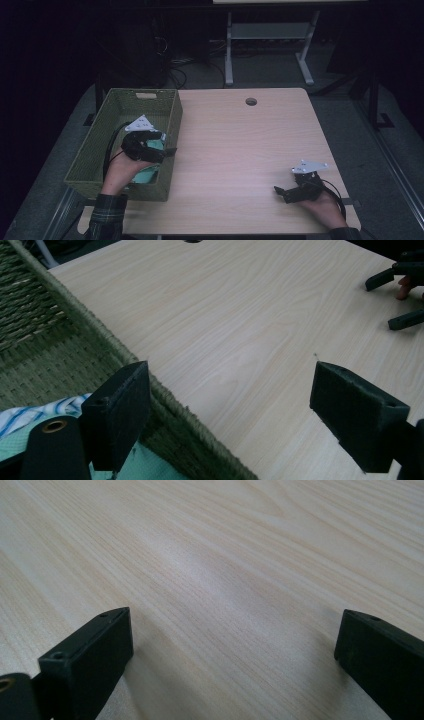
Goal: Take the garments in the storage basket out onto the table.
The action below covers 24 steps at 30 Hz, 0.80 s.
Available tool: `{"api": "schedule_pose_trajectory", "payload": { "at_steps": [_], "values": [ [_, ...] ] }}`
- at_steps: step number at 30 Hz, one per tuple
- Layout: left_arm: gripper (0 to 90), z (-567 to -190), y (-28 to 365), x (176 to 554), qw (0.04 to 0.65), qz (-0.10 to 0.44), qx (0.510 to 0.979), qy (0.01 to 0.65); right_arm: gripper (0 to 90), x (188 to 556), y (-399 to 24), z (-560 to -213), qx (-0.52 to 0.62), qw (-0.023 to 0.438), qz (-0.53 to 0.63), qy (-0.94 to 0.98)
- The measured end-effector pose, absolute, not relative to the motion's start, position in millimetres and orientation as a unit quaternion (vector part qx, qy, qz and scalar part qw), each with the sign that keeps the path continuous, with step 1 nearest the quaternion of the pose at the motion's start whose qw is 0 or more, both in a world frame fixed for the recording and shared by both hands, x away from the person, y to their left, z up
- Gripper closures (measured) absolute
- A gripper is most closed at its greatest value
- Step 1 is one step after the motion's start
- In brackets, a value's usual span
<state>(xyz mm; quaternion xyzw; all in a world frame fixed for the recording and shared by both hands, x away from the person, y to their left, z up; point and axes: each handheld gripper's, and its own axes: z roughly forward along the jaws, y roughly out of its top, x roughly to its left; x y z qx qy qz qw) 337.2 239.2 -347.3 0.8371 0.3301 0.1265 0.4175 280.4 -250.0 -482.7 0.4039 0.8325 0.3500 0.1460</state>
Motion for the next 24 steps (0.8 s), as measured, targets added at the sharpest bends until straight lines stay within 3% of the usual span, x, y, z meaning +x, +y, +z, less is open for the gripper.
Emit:
{"api": "schedule_pose_trajectory", "payload": {
  "at_steps": [24],
  "values": [
    [16.3, -353, 278, 338, 0.402, 0.154, 0.826, 0.364, 1.7, 280, -250, -483, 0.404, 0.146, 0.350, 0.832]
  ]
}}
